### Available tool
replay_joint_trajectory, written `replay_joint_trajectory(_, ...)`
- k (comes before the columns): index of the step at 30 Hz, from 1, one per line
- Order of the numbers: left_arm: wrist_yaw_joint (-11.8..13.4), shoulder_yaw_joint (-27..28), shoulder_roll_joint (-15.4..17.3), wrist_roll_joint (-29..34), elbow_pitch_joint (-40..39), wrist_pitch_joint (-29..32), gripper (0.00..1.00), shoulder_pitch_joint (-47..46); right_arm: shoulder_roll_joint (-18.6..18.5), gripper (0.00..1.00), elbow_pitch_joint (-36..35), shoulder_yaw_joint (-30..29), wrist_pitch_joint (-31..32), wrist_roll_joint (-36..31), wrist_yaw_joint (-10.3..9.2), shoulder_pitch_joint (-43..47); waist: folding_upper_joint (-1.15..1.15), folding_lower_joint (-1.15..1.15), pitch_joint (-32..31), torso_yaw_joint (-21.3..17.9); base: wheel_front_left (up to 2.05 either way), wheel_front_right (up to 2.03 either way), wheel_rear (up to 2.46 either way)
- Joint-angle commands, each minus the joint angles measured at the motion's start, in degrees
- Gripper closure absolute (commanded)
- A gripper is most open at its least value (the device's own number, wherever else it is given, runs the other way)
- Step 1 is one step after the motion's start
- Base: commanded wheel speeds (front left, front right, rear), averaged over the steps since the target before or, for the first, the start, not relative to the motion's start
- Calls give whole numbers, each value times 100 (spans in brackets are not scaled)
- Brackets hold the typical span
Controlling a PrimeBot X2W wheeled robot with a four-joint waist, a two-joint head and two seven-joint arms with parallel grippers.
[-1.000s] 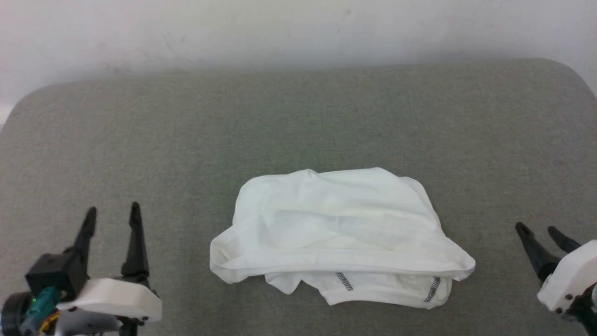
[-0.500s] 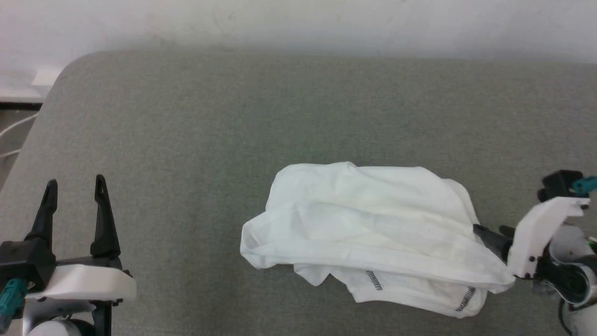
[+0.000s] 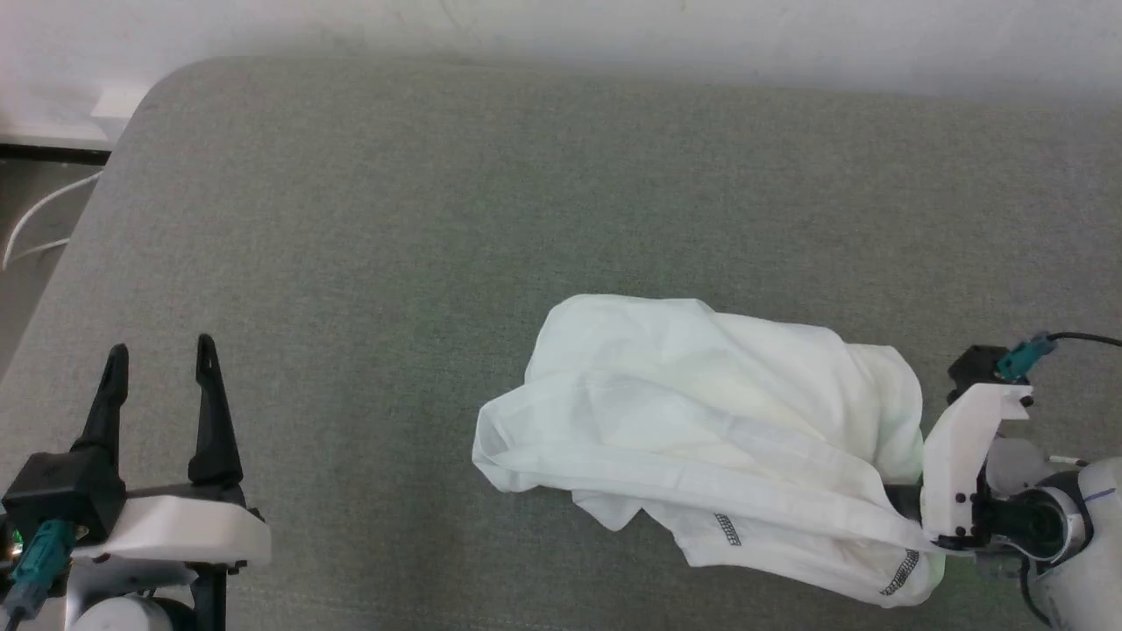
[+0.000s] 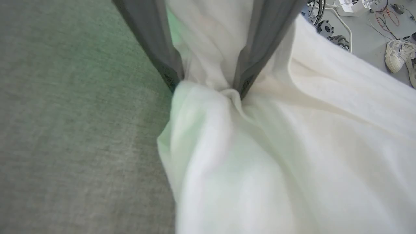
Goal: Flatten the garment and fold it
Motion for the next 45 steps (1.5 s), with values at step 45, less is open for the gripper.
replay_joint_trajectory(45, 56, -305, 90, -48, -104, 370, 0, 80, 1219, 100, -1985, -1374, 1344, 205, -5, 168, 0, 0, -801, -437, 0, 0, 0)
